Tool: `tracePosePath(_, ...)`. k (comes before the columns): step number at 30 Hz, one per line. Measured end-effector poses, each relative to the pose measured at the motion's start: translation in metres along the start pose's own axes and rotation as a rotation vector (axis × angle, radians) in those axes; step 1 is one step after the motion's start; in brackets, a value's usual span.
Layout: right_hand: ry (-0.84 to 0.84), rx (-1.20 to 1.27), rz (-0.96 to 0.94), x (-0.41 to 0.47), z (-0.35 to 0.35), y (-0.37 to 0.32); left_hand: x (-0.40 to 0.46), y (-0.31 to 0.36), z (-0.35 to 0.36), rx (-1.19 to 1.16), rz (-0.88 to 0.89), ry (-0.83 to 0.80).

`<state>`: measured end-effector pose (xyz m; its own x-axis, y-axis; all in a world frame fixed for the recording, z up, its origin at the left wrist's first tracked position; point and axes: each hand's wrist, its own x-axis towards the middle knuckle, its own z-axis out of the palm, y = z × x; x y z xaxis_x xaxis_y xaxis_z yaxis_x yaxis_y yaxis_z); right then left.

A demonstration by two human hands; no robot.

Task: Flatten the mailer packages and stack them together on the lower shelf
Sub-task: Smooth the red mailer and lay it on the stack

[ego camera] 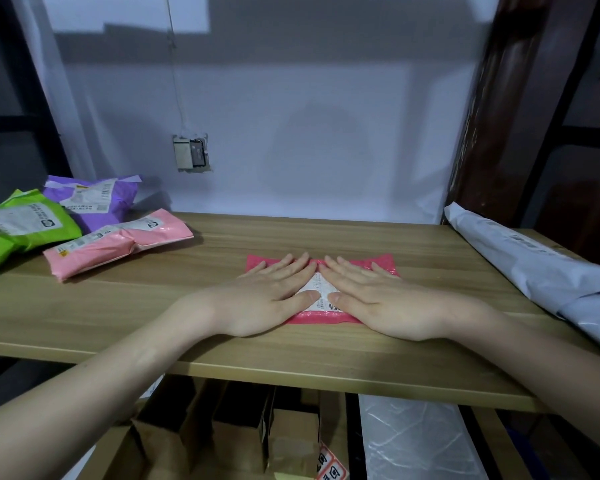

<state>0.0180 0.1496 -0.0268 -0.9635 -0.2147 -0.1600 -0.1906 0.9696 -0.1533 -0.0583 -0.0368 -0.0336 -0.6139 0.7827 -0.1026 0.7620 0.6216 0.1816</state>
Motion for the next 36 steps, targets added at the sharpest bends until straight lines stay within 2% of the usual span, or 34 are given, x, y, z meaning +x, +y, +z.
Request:
tracePosePath(5, 0.030, 0.045, -0.009, 0.001, -0.001, 0.001, -0.004, 0.001, -0.001, -0.080, -0.037, 0.057)
tracePosePath(11, 0.153, 0.318, -0.019, -0.010, -0.013, 0.004, -0.008, 0.001, -0.005, -0.278, -0.086, 0.234)
tracePosePath(16, 0.315, 0.366, 0.032, -0.024, -0.012, 0.015, -0.016, -0.006, -0.004, -0.213, -0.254, 0.369)
tracePosePath(19, 0.344, 0.373, 0.044, -0.043, -0.009, 0.016, -0.022, 0.000, -0.002, -0.258, -0.166, 0.406)
tracePosePath(22, 0.373, 0.355, 0.049, -0.064, -0.005, 0.015, -0.026, 0.018, 0.004, -0.406, -0.066, 0.484)
tracePosePath(25, 0.410, 0.302, 0.017, -0.082, 0.002, 0.015, -0.034, 0.046, 0.008, -0.480, 0.015, 0.445)
tracePosePath(28, 0.486, 0.318, 0.011, -0.105, 0.009, 0.014, -0.041, 0.074, 0.012, -0.442, 0.052, 0.391)
tracePosePath(33, 0.594, 0.247, -0.047, -0.145, 0.020, 0.010, -0.064, 0.114, 0.019, -0.463, 0.059, 0.457)
tracePosePath(36, 0.591, 0.247, -0.119, -0.173, 0.030, 0.009, -0.087, 0.136, 0.027, -0.592, 0.151, 0.300)
